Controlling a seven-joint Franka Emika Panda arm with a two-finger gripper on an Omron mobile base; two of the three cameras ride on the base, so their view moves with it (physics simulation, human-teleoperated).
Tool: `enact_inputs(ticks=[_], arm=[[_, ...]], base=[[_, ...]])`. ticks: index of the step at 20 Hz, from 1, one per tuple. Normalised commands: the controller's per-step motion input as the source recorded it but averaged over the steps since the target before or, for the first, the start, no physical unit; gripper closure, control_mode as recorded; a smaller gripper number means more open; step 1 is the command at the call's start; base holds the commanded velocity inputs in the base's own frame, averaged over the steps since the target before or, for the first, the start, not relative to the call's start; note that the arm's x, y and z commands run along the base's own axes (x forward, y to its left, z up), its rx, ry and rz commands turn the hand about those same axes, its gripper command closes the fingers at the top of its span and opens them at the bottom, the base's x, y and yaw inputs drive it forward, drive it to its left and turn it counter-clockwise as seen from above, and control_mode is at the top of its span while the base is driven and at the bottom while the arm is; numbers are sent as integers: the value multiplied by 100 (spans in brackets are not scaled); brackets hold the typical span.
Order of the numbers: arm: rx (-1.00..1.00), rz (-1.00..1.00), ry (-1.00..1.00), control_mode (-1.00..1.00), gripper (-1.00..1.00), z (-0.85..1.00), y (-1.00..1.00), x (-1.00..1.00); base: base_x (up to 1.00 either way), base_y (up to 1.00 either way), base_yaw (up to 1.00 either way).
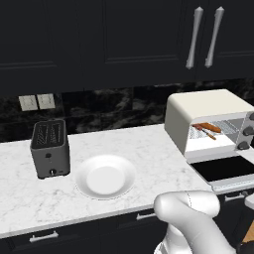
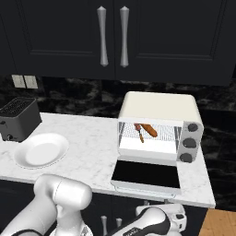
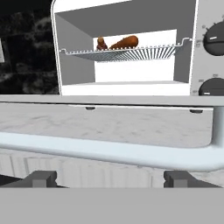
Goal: Pick up the kebab skewer and baguette bread, and place them inside the toaster oven. Close the toaster oven door and start by setting the timer.
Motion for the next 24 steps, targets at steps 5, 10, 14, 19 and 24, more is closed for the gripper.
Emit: enact_inputs(ticks=[5, 10, 14, 19, 24], arm=[[0, 0, 0, -100, -100, -7, 0, 8], [0, 0, 0, -100, -100, -16, 0, 3], [0, 0, 0, -100, -100, -8, 0, 6], [0, 0, 0, -100, -100, 1, 10, 17], [0, 0, 0, -100, -100, 2, 11, 18]], base=[[0, 0, 0], [0, 0, 0], [0, 0, 0], [0, 0, 0], [0, 0, 0]])
